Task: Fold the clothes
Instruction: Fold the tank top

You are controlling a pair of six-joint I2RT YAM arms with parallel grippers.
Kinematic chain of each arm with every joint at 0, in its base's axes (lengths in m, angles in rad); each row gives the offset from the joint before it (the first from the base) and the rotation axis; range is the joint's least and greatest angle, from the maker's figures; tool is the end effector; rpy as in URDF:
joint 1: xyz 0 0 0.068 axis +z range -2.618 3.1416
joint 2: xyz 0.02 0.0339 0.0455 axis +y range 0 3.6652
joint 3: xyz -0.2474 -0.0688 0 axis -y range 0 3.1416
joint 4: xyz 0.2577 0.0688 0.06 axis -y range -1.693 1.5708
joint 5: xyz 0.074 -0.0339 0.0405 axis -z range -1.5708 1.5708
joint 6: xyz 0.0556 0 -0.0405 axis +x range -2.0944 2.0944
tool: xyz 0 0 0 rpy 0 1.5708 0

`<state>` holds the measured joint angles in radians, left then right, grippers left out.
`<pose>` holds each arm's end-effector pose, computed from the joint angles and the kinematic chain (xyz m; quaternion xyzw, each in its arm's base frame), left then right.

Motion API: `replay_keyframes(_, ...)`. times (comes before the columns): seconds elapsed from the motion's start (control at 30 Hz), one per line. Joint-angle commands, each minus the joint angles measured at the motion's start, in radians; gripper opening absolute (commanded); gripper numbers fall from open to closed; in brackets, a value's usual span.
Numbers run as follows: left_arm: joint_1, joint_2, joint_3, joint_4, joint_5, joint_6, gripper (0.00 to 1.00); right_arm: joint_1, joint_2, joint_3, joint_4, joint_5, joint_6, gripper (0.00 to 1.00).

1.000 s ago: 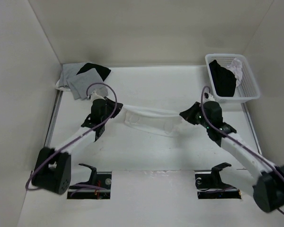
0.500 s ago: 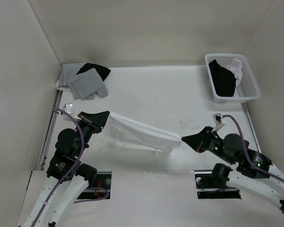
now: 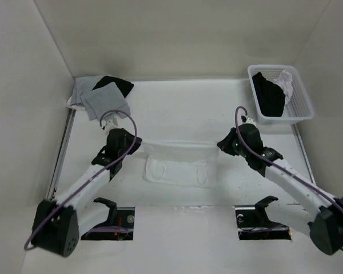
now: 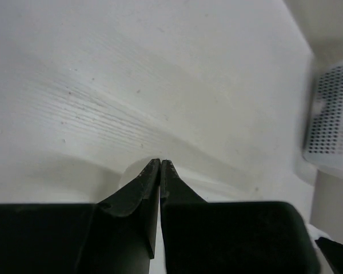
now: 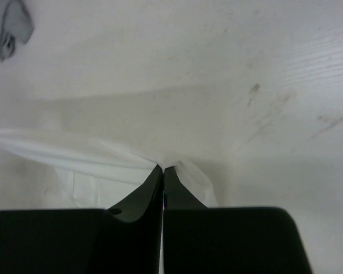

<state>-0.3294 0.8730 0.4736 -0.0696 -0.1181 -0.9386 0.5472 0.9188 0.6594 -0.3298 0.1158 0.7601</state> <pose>0.2264 -0.0705 0.1997 -0.2846 0.8022 -0.2690 0.4508 0.2098 0.1203 0.2302 0.1207 0.8726 0.2456 0.4046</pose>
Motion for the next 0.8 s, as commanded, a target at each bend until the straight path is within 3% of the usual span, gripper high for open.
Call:
replay_keyframes(0.0,0.019,0.266,0.083,0.362,0.002,0.017,0.01,-0.124,0.18,0.022,0.296,-0.191,-0.067,0.0)
replay_keyframes(0.17,0.023,0.616,0.288,0.485,0.003,0.011,0.01,-0.262,0.483,0.146,0.408,-0.292,-0.082,0.01)
replay_keyframes(0.37,0.039,0.805,0.447,0.495,0.032,0.008,0.01,-0.33,0.666,0.235,0.463,-0.315,-0.056,0.01)
replay_keyframes(0.5,0.037,0.776,0.409,0.508,0.052,-0.003,0.01,-0.327,0.651,0.197,0.491,-0.308,-0.048,0.0)
replay_keyframes(0.77,0.062,0.661,0.211,0.567,0.133,-0.045,0.01,-0.287,0.421,-0.026,0.543,-0.288,-0.015,0.0)
